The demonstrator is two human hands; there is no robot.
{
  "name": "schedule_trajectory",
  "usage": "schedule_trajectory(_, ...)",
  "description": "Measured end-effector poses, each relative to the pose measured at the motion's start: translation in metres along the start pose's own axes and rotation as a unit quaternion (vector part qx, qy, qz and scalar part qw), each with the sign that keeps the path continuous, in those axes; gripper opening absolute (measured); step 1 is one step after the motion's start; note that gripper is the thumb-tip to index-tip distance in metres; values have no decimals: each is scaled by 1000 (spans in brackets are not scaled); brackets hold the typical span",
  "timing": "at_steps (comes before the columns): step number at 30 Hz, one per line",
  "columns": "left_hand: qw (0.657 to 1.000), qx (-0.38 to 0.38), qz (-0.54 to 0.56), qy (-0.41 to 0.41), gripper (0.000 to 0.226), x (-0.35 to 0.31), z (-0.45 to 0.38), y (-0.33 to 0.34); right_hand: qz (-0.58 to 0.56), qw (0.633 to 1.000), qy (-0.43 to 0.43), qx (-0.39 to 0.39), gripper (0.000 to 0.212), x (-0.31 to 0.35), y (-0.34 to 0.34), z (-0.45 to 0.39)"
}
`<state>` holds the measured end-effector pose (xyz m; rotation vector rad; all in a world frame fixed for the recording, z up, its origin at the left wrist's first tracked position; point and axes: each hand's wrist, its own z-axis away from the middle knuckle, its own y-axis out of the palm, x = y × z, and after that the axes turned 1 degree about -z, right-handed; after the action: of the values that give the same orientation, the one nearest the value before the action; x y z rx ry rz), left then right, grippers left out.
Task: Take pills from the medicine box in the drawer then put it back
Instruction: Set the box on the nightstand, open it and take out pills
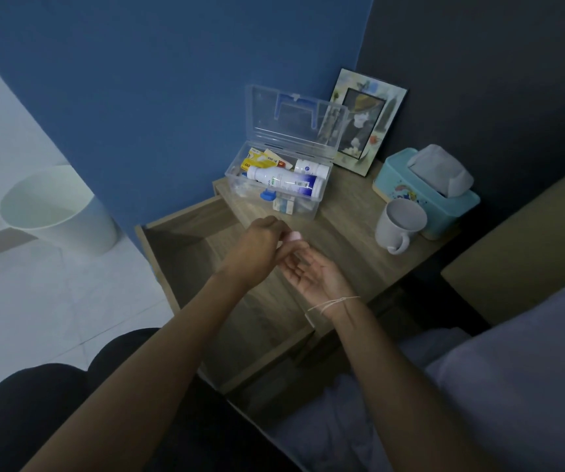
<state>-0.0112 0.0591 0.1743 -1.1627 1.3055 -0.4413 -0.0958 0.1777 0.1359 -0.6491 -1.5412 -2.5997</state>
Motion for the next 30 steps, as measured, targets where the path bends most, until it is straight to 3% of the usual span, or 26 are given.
schedule_trajectory(5, 994, 40, 90, 36, 54, -2, -5, -5, 18, 1000, -1, -21, 36, 10, -3, 4)
schedule_trajectory(9, 994, 67, 51, 65, 40, -3, -12, -4, 5, 1000, 0, -29, 37, 13, -6, 1)
schedule_trajectory(13, 997, 63, 32, 37, 30, -5, -15, 1, 4, 1000, -6, -5, 24, 13, -10, -1)
schedule_trajectory(16, 999, 30, 3, 15, 42, -7, -15, 5, 19, 1000, -12, 4, 23, 12, -15, 0)
schedule_trajectory(19, 995, 74, 60, 42, 57, -9, -12, 4, 21, 999, -18, -17, 21, 14, -17, -1)
schedule_trajectory(23, 990, 111, 46, 79, 42, -8, -17, 1, 15, 999, -8, -31, 27, 15, -19, -3)
schedule_trajectory(27, 991, 116, 30, 50, 30, -9, -17, 5, 12, 1000, -11, -25, 25, 13, -19, -1)
schedule_trajectory(30, 994, 103, 2, 23, 33, -10, -18, 14, 22, 999, -18, -21, 23, 15, -20, 1)
